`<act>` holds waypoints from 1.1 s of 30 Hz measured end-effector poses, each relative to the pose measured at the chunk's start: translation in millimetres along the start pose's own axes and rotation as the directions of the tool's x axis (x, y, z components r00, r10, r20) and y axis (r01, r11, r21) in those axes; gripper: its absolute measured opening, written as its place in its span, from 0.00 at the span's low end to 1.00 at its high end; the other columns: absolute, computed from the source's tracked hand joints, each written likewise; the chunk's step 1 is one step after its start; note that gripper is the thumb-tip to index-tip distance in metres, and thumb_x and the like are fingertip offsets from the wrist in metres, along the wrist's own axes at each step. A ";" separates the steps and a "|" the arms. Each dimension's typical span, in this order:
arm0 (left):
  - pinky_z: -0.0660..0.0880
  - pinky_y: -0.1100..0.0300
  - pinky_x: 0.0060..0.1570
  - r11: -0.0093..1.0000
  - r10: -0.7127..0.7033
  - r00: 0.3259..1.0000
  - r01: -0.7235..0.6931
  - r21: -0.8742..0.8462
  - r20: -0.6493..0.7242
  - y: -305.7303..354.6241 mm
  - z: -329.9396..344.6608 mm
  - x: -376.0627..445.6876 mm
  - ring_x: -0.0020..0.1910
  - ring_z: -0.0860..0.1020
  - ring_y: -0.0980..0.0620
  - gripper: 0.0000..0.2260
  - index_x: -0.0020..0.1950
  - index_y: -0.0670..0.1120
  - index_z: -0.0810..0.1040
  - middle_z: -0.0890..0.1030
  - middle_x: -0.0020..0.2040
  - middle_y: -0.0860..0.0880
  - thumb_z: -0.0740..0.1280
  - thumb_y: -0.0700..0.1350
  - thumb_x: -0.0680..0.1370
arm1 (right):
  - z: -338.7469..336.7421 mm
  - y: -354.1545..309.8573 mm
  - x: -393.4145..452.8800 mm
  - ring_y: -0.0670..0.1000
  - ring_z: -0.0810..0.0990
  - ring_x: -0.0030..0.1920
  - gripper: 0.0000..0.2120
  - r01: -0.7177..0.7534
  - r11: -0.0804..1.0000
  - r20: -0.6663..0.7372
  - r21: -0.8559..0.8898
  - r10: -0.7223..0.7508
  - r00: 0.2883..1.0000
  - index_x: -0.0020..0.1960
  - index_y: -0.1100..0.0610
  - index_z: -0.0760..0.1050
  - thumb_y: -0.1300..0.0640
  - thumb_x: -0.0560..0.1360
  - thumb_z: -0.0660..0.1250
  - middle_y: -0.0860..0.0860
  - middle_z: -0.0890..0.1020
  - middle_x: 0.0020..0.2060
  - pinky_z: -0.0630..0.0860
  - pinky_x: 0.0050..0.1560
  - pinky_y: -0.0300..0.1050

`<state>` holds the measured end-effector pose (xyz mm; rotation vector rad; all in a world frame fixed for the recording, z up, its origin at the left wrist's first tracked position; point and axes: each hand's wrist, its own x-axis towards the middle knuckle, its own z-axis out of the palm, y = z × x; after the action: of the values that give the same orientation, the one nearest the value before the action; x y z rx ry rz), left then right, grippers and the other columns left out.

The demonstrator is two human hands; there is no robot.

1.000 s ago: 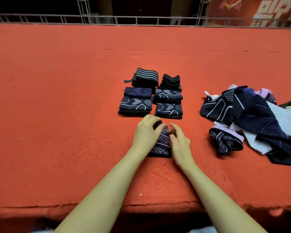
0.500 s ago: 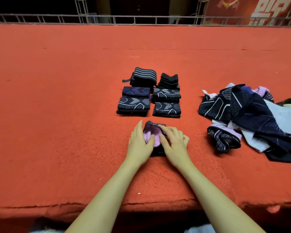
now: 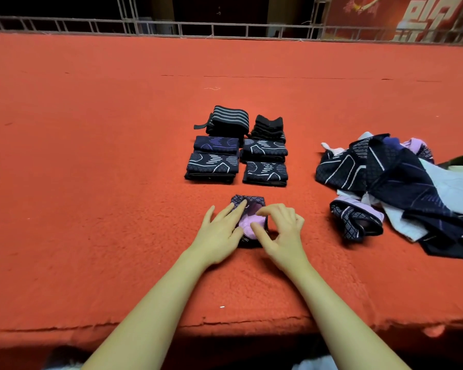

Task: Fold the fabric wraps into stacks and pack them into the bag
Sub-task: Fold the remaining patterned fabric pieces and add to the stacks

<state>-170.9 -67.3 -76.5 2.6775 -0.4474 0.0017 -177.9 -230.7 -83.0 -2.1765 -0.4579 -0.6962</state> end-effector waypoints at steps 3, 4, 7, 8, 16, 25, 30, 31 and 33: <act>0.36 0.52 0.73 0.998 0.009 1.000 -0.010 0.061 0.014 -9.1 -3.2 -0.4 0.76 0.48 0.61 0.23 0.78 0.54 0.49 0.53 0.78 0.58 0.50 0.50 0.83 | -5.5 -1.3 -7.6 0.44 0.72 0.45 0.09 0.030 0.999 0.035 0.016 -0.030 0.999 0.45 0.47 0.74 0.43 0.72 0.63 0.41 0.77 0.41 0.57 0.51 0.43; 0.36 0.51 0.73 0.997 0.009 1.000 -0.011 0.078 0.020 -11.5 -4.1 -0.8 0.76 0.49 0.60 0.23 0.78 0.55 0.49 0.52 0.77 0.59 0.49 0.51 0.84 | -5.3 -1.9 -9.2 0.44 0.71 0.45 0.10 0.034 0.999 0.060 -0.015 -0.033 0.998 0.45 0.47 0.74 0.42 0.71 0.63 0.41 0.77 0.41 0.57 0.50 0.44; 0.37 0.50 0.73 0.994 -0.007 1.000 0.006 0.113 0.005 -12.9 -4.3 -5.8 0.76 0.50 0.57 0.22 0.78 0.55 0.50 0.52 0.77 0.59 0.47 0.53 0.84 | -0.2 -1.6 -11.9 0.45 0.69 0.45 0.14 0.071 0.985 0.146 -0.158 -0.047 0.988 0.46 0.48 0.72 0.39 0.68 0.64 0.38 0.74 0.40 0.53 0.45 0.44; 0.38 0.50 0.73 0.991 -0.009 1.000 0.009 0.136 -0.002 -12.2 -3.5 -8.7 0.76 0.50 0.57 0.22 0.78 0.55 0.50 0.51 0.78 0.59 0.47 0.53 0.83 | 1.1 -0.7 -12.2 0.46 0.69 0.45 0.14 0.081 0.977 0.149 -0.196 -0.052 0.987 0.46 0.48 0.72 0.39 0.68 0.63 0.38 0.73 0.40 0.51 0.44 0.43; 0.41 0.50 0.71 0.961 -0.052 0.993 0.078 0.266 -0.103 -3.6 0.3 -25.4 0.76 0.50 0.54 0.23 0.78 0.54 0.53 0.53 0.78 0.56 0.48 0.55 0.83 | -0.6 -1.0 -10.7 0.47 0.69 0.48 0.13 0.062 0.958 0.004 -0.280 -0.063 0.998 0.38 0.52 0.77 0.44 0.72 0.62 0.45 0.78 0.45 0.50 0.47 0.41; 0.43 0.49 0.71 0.950 -0.069 0.992 0.098 0.296 -0.107 0.6 2.2 -29.3 0.77 0.50 0.54 0.23 0.78 0.53 0.52 0.52 0.78 0.56 0.48 0.55 0.83 | 3.7 -5.2 -11.9 0.51 0.69 0.47 0.11 0.194 0.863 -0.004 -0.466 -0.221 0.975 0.39 0.54 0.77 0.49 0.72 0.61 0.51 0.79 0.46 0.57 0.48 0.47; 0.45 0.50 0.71 0.948 0.022 0.997 0.004 0.319 -0.078 -0.9 3.0 -29.7 0.77 0.49 0.54 0.31 0.78 0.51 0.52 0.51 0.78 0.55 0.34 0.59 0.77 | 2.7 -9.1 -15.4 0.53 0.70 0.49 0.12 0.076 0.868 -0.113 -0.491 -0.150 0.982 0.37 0.58 0.76 0.53 0.73 0.59 0.54 0.80 0.50 0.59 0.50 0.49; 0.45 0.49 0.71 0.947 0.036 0.997 -0.012 0.321 -0.069 -0.9 3.3 -30.0 0.77 0.50 0.54 0.34 0.78 0.52 0.54 0.51 0.78 0.55 0.32 0.59 0.74 | 2.2 -8.7 -16.2 0.53 0.69 0.49 0.12 0.049 0.871 -0.121 -0.488 -0.124 0.985 0.37 0.58 0.76 0.53 0.73 0.59 0.55 0.80 0.51 0.59 0.51 0.49; 0.45 0.49 0.71 0.952 0.038 0.997 -0.017 0.307 -0.065 -0.8 2.9 -29.0 0.76 0.51 0.55 0.33 0.77 0.54 0.57 0.53 0.78 0.55 0.33 0.59 0.75 | 1.1 -7.2 -17.0 0.54 0.69 0.50 0.11 -0.001 0.882 -0.132 -0.471 -0.069 0.989 0.38 0.58 0.76 0.53 0.71 0.59 0.55 0.79 0.52 0.59 0.51 0.48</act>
<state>-198.4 -58.8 -81.5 2.9628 -0.4974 0.1886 -194.6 -227.0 -89.8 -2.5479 -0.2667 -1.0681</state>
